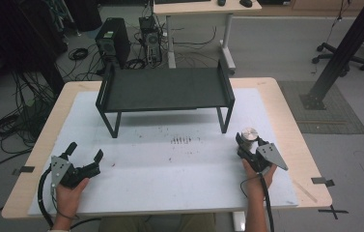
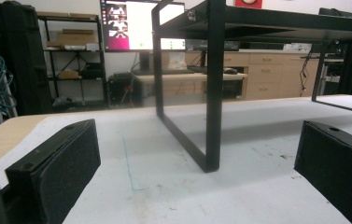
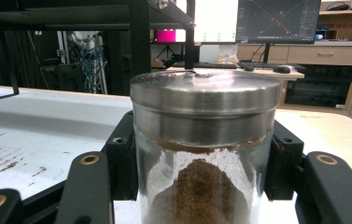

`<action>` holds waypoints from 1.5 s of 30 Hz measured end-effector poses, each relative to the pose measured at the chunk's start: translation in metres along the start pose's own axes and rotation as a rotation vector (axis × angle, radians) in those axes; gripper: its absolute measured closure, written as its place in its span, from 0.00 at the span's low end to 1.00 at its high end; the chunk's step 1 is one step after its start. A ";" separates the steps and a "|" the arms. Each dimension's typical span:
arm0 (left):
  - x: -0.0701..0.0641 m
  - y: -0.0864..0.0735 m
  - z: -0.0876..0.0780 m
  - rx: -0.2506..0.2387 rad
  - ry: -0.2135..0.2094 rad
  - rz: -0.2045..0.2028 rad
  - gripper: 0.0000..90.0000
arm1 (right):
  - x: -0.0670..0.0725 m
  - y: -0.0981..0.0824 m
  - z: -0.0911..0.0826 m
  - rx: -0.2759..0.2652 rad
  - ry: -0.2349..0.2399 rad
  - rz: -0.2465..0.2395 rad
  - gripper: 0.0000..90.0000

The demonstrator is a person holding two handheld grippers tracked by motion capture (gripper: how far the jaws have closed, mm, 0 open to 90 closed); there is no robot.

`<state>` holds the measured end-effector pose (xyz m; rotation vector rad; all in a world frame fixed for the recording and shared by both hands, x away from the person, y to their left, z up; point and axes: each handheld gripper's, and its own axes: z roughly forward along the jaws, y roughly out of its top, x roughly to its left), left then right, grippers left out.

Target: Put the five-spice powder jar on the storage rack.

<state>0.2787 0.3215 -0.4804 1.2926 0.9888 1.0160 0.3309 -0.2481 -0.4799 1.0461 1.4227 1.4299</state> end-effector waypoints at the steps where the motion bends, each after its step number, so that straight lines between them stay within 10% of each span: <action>1: 0.000 0.000 0.000 0.000 0.000 0.000 0.01 | 0.000 0.000 0.000 0.000 0.000 0.000 0.48; 18: 0.000 0.000 0.000 0.000 0.001 -0.001 0.01 | -0.004 0.004 -0.002 -0.008 0.014 0.047 0.48; 45: 0.000 0.000 0.000 -0.002 -0.002 -0.001 0.01 | 0.020 0.101 -0.017 0.000 0.219 0.032 0.48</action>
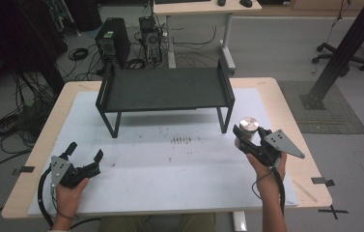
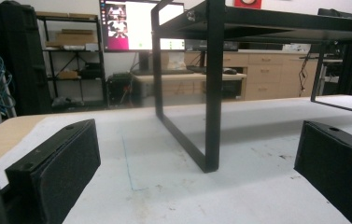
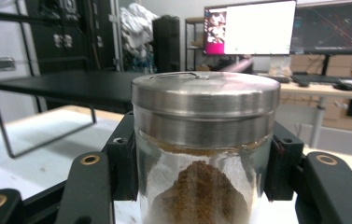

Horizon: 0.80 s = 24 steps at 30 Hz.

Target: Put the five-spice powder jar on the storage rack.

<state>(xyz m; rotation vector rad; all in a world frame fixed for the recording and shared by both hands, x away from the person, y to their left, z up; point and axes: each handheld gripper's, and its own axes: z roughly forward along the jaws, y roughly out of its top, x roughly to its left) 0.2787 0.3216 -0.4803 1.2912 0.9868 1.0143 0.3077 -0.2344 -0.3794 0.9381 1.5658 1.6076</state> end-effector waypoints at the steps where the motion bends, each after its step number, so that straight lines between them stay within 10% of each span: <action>1: 0.000 0.000 0.000 0.000 0.000 0.000 0.01 | 0.000 0.000 0.000 0.000 0.000 0.000 0.48; 24: 0.000 0.000 0.000 0.000 -0.001 0.001 0.01 | 0.046 0.083 0.065 -0.049 0.191 -0.027 0.48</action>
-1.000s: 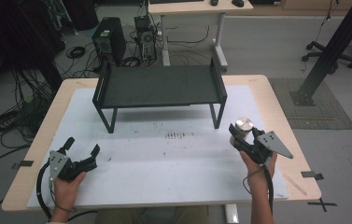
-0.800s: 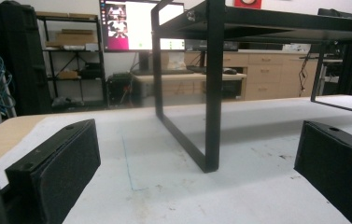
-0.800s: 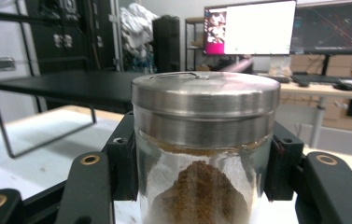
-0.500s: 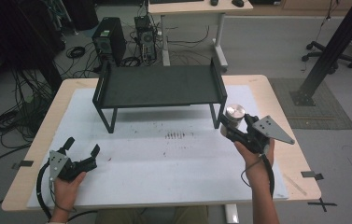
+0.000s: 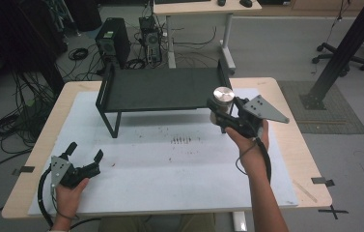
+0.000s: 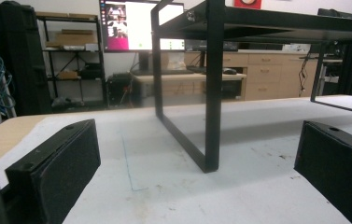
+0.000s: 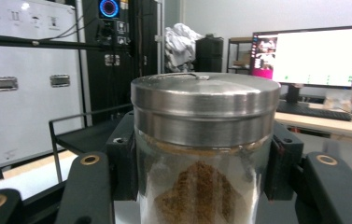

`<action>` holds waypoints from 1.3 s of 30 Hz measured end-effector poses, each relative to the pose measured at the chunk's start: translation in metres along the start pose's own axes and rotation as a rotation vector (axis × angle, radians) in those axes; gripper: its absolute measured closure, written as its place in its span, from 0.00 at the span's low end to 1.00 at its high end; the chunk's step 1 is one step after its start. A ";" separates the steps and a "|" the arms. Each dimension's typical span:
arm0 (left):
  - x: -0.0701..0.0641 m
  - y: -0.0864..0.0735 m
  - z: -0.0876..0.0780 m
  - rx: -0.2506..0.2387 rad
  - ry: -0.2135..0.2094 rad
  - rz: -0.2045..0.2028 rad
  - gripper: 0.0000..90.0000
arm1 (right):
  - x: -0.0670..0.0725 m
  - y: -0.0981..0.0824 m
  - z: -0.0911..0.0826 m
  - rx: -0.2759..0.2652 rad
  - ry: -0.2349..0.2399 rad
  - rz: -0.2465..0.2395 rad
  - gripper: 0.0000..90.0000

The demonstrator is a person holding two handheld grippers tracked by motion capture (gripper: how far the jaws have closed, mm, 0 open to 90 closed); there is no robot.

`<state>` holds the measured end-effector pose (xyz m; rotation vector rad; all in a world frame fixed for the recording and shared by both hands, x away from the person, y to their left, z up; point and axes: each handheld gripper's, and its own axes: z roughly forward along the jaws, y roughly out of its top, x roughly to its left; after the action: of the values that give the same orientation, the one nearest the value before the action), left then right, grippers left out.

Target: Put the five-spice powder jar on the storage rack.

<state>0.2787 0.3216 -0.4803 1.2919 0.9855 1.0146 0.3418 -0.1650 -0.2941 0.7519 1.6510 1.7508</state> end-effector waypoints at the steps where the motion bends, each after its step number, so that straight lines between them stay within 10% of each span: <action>1: 0.000 0.000 0.000 0.000 0.000 0.000 0.01 | 0.001 0.002 0.005 -0.001 0.007 -0.004 0.48; 22: 0.000 0.000 0.000 -0.001 -0.004 0.001 0.01 | 0.018 0.019 0.104 -0.003 0.083 -0.009 0.48; 39: 0.000 0.000 0.000 -0.001 -0.005 0.002 0.01 | 0.032 -0.004 0.180 0.028 0.098 0.002 0.48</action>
<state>0.2786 0.3217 -0.4804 1.2938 0.9802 1.0128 0.4569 -0.0236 -0.2873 0.6896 1.7431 1.7951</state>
